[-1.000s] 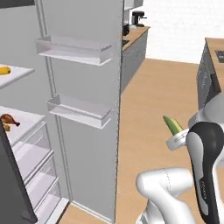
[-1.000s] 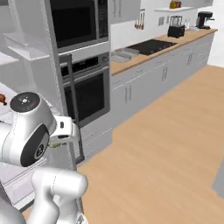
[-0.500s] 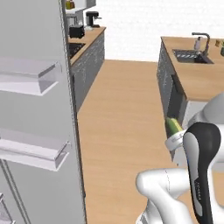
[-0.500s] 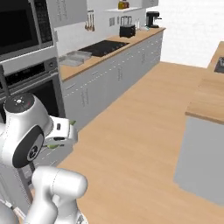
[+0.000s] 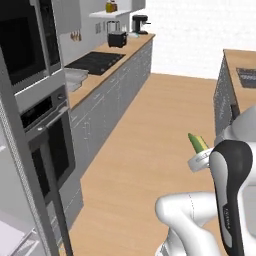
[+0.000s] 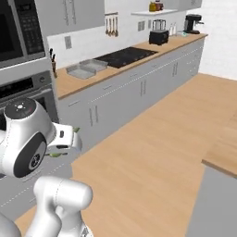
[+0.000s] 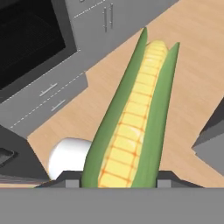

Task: Place one corn and one chicken drumstick in each tupperware on the nearby counter, to pack two identical lunches.

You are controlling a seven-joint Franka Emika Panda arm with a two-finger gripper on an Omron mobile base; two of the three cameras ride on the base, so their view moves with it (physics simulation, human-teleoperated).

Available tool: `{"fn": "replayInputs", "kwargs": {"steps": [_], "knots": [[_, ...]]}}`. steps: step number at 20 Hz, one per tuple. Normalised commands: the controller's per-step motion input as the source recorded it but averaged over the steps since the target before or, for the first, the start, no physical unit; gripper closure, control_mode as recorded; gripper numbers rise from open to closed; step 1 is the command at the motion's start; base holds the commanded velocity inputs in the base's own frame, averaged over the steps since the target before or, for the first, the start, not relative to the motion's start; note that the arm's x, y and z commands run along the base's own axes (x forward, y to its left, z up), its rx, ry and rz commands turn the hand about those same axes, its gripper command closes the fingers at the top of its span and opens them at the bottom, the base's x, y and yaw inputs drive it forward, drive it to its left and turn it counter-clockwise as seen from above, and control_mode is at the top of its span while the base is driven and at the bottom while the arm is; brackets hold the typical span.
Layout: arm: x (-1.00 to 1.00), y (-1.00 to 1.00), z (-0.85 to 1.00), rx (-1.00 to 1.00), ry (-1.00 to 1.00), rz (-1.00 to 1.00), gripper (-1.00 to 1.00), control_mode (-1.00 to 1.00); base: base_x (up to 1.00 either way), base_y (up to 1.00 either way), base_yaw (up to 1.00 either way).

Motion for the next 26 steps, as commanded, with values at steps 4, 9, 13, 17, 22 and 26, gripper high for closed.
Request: {"fn": "replayInputs", "kwargs": {"steps": [4, 9, 13, 17, 22, 26], "knots": [[0.00, 0.00, 0.00, 0.00, 0.00, 0.00, 1.00, 1.00, 1.00, -0.27, 0.29], [0.00, 0.00, 0.00, 0.00, 0.00, 0.00, 1.00, 1.00, 1.00, -0.02, 0.18], [0.00, 0.00, 0.00, 0.00, 0.00, 0.00, 1.00, 1.00, 1.00, 0.28, 0.02], [0.00, 0.00, 0.00, 0.00, 0.00, 0.00, 1.00, 1.00, 1.00, 0.23, 0.05], [0.00, 0.00, 0.00, 0.00, 0.00, 0.00, 1.00, 1.00, 1.00, -0.12, 0.30], [0.00, 0.00, 0.00, 0.00, 0.00, 0.00, 1.00, 1.00, 1.00, -0.55, 0.54]]}}
